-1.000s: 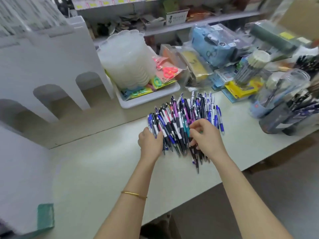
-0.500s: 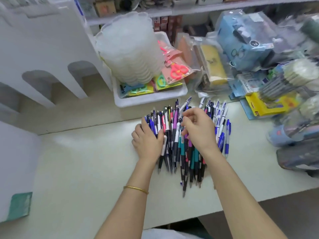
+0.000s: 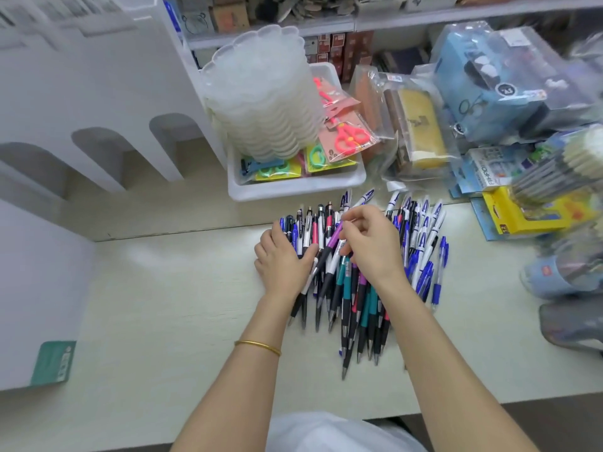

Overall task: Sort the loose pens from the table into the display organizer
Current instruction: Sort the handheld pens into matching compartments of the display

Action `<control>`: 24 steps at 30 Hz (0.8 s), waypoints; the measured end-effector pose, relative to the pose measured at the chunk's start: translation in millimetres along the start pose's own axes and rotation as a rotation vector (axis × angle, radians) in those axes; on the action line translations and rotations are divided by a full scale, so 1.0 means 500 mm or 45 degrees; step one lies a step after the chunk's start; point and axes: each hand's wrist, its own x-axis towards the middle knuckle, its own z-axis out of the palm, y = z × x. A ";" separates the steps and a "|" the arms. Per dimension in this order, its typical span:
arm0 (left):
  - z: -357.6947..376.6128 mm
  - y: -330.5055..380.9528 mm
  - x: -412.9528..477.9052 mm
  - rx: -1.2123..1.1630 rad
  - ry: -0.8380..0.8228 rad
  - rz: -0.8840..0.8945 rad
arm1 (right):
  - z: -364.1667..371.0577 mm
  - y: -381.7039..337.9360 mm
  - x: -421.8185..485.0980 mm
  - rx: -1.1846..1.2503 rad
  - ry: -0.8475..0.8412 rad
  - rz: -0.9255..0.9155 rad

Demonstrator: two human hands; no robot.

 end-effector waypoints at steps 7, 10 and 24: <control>-0.007 0.003 0.009 0.009 0.004 -0.037 | 0.008 -0.002 0.004 -0.025 -0.021 -0.004; -0.015 0.000 0.010 0.051 0.016 -0.083 | 0.009 0.001 0.005 -0.030 -0.025 -0.005; -0.036 0.021 0.029 -0.148 -0.105 -0.200 | 0.024 0.005 0.001 -0.073 -0.037 0.011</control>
